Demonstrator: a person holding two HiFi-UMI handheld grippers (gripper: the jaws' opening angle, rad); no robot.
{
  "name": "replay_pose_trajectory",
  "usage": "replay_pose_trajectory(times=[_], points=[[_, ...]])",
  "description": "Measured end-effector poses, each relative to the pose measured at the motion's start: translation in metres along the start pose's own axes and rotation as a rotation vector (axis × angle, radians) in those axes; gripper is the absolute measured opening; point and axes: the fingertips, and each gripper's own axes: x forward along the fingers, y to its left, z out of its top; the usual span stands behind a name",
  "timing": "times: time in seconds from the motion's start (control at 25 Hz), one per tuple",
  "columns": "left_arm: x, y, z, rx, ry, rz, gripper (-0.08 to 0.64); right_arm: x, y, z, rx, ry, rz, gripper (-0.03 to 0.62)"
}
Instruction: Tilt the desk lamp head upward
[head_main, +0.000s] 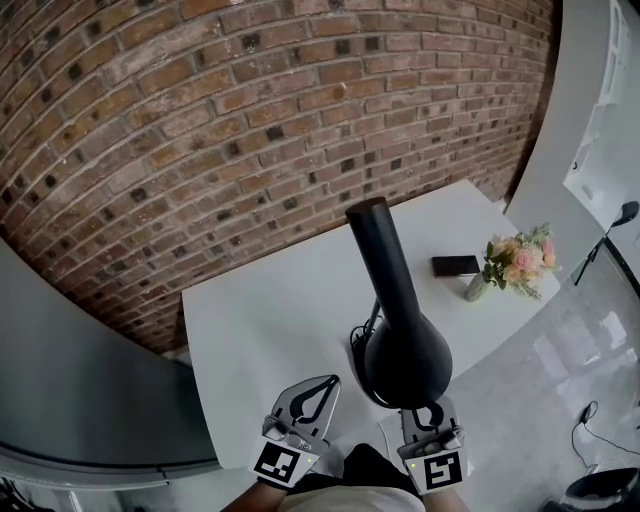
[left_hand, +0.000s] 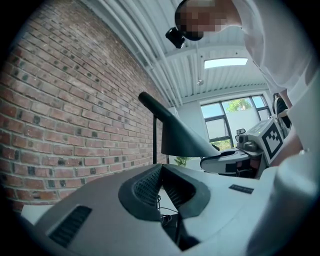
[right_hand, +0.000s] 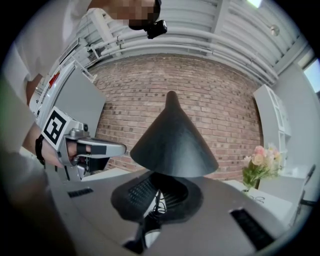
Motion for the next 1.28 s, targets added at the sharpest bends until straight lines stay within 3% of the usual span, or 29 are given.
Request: replay_pose_trajectory(times=[0.68, 1.28], points=[[0.009, -0.015, 0.014, -0.015, 0.016, -0.042, 0.008, -0.021, 0.001, 0.019, -0.018, 0.027, -0.018, 0.012], [-0.003, -0.02, 0.041, -0.008, 0.023, -0.032, 0.008, -0.035, 0.003, 0.043, -0.02, 0.021, -0.014, 0.012]])
